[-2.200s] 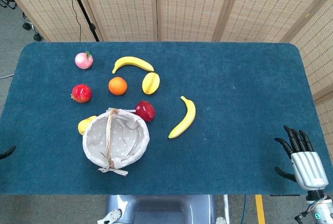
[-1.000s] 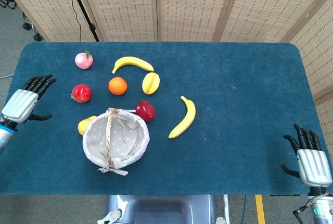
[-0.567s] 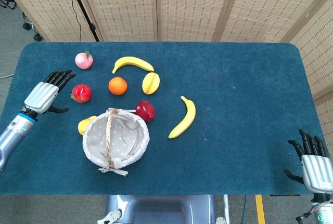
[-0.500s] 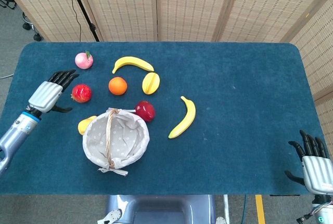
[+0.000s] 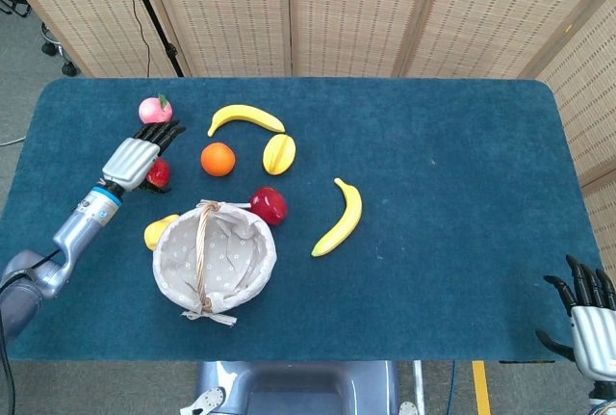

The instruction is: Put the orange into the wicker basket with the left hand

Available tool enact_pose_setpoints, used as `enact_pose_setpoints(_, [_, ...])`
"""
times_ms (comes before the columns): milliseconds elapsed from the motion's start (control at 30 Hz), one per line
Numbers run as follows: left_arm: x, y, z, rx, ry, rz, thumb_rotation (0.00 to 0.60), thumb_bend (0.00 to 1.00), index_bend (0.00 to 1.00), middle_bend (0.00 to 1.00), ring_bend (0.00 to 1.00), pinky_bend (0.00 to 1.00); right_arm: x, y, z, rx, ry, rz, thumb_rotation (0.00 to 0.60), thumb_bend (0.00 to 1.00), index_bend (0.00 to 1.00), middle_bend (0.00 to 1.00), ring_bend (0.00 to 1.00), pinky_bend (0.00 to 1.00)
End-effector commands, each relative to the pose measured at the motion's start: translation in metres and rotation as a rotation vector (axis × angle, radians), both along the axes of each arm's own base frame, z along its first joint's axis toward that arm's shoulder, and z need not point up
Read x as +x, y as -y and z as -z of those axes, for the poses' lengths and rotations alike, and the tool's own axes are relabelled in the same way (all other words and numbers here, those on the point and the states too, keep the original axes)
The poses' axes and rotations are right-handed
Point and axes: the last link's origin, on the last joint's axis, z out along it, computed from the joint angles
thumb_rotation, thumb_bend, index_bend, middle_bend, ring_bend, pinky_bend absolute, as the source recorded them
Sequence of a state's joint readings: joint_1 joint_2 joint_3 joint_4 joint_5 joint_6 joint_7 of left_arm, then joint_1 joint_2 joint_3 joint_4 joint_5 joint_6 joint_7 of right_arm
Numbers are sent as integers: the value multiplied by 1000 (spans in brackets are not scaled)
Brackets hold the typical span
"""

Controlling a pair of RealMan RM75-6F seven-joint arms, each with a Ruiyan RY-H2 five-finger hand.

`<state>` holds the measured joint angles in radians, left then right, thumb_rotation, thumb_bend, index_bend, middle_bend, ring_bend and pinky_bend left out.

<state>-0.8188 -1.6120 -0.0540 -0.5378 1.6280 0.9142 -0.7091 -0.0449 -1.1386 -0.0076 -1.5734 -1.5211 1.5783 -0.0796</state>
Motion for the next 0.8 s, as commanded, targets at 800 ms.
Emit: enact_pose_setpoints(800, [32, -18, 62, -60, -27, 10, 600, 100, 143, 48, 82, 201, -11, -13, -4, 4, 26, 36, 600, 0, 224, 0, 27, 15])
